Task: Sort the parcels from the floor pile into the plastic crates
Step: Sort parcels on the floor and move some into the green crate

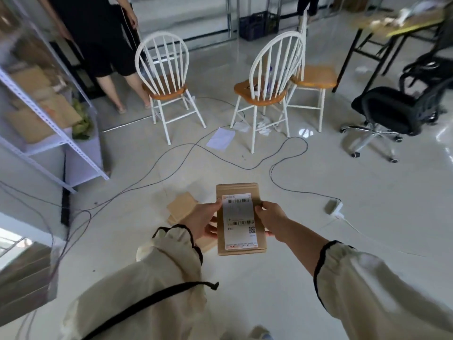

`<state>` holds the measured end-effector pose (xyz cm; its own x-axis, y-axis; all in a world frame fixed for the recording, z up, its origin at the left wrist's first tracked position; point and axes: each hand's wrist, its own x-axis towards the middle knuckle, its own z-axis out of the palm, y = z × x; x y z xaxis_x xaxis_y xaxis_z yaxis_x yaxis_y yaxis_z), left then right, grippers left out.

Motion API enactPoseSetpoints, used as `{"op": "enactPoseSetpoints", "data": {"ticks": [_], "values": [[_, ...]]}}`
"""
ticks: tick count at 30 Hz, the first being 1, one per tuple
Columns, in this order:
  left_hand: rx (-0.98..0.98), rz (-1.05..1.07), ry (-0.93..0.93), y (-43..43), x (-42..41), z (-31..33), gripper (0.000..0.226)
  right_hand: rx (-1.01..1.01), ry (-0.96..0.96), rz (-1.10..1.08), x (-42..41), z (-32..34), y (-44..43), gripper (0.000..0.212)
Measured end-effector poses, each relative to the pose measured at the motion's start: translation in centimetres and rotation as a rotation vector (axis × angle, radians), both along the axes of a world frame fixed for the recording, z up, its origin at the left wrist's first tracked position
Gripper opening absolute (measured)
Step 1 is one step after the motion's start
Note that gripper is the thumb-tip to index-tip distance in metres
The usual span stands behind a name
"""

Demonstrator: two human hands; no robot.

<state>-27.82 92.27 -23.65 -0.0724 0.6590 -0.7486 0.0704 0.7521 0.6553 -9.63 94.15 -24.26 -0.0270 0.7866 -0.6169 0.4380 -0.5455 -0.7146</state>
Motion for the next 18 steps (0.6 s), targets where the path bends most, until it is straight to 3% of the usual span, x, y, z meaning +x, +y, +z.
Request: {"op": "enactPoseSetpoints", "data": {"ticks": [4,10,18], "values": [[0.060,-0.160,0.005,0.7,2.1,1.8,0.040,0.031,0.022,-0.120,2.3,1.6,-0.8,0.030],[0.146,-0.457,-0.005,2.8,8.8,5.3,0.012,0.108,0.064,-0.460,8.4,4.5,-3.8,0.028],[0.184,-1.002,-0.088,-1.7,23.2,8.4,0.021,0.228,0.119,-1.005,18.4,7.7,-17.4,0.018]]}}
